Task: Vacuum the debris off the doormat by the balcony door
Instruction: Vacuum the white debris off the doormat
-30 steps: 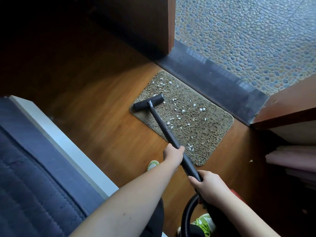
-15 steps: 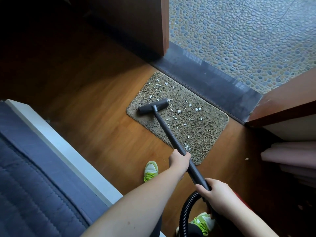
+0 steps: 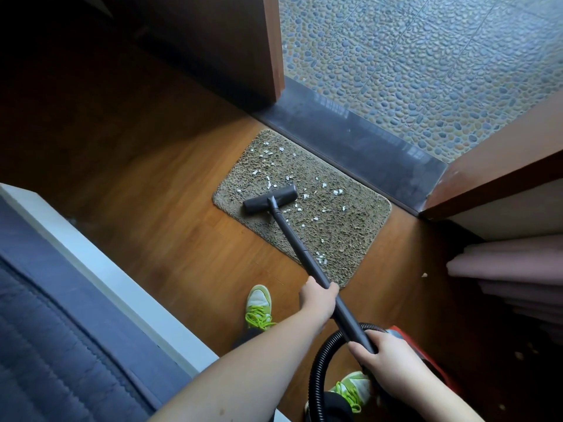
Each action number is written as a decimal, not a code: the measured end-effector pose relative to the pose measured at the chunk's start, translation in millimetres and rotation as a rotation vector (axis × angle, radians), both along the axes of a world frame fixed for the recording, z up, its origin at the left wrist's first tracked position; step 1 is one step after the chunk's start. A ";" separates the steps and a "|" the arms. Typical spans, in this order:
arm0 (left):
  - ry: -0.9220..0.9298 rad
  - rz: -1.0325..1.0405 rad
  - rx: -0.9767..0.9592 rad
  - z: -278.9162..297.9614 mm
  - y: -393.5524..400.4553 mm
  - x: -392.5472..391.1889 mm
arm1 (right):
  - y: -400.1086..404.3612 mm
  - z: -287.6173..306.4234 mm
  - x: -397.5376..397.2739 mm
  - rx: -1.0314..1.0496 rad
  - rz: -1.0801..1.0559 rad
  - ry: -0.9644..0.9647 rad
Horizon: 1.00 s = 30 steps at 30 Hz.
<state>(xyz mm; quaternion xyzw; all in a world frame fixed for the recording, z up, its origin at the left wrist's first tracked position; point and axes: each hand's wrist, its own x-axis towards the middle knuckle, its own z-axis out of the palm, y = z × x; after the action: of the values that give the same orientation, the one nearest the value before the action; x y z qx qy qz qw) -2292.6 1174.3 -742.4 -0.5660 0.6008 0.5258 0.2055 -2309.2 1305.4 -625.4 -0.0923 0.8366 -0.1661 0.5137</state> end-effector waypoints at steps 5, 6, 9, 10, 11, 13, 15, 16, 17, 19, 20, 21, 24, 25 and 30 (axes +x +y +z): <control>-0.001 -0.027 -0.018 2.7 4.9 4.0 | 5.2 2.2 3.6 0.000 0.000 0.008; 0.001 -0.028 -0.020 3.1 4.3 4.4 | 4.4 2.0 4.4 -0.003 -0.005 0.007; 0.000 -0.036 -0.032 3.1 -1.0 4.1 | 0.0 1.2 5.7 -0.001 -0.003 0.005; 0.004 -0.036 -0.034 3.1 -3.7 3.5 | -1.8 0.1 5.6 0.000 0.000 0.008; 0.006 -0.034 -0.034 3.1 -6.7 2.7 | -4.1 -0.8 5.2 0.002 -0.002 0.011; 0.017 -0.044 -0.042 1.6 -13.7 0.6 | -10.4 -2.0 3.4 0.007 -0.008 0.007; 0.024 -0.053 -0.051 0.1 -21.8 -2.5 | -18.2 -3.3 0.5 -0.002 -0.024 -0.017; 0.031 -0.052 -0.057 -1.0 -26.1 -4.4 | -23.3 -3.3 -1.3 -0.007 -0.040 -0.037; 0.036 -0.051 -0.059 -2.1 -30.4 -6.1 | -28.3 -2.9 -3.1 -0.011 -0.057 -0.061; 0.043 -0.056 -0.062 -4.2 -38.5 -9.4 | -38.0 -2.5 -6.3 -0.016 -0.080 -0.084; 0.044 -0.061 -0.062 -4.8 -42.5 -10.9 | -42.4 -2.9 -7.7 -0.017 -0.087 -0.085; 0.043 -0.065 -0.062 -5.5 -46.4 -12.1 | -46.5 -3.7 -8.4 -0.016 -0.093 -0.085; 0.039 -0.079 -0.073 -8.3 -58.3 -15.8 | -58.4 -7.1 -9.1 -0.011 -0.106 -0.077; 0.037 -0.085 -0.076 -8.8 -62.0 -17.2 | -61.7 -9.0 -9.0 -0.008 -0.102 -0.066; 0.044 -0.083 -0.072 -11.0 -78.7 -23.2 | -77.3 -14.3 -11.8 -0.006 -0.099 -0.031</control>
<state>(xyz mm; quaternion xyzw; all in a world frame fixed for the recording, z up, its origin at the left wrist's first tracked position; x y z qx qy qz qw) -2315.8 1095.6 -753.5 -0.5360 0.6466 0.5071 0.1934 -2321.0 1228.1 -639.8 -0.0497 0.8315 -0.1952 0.5177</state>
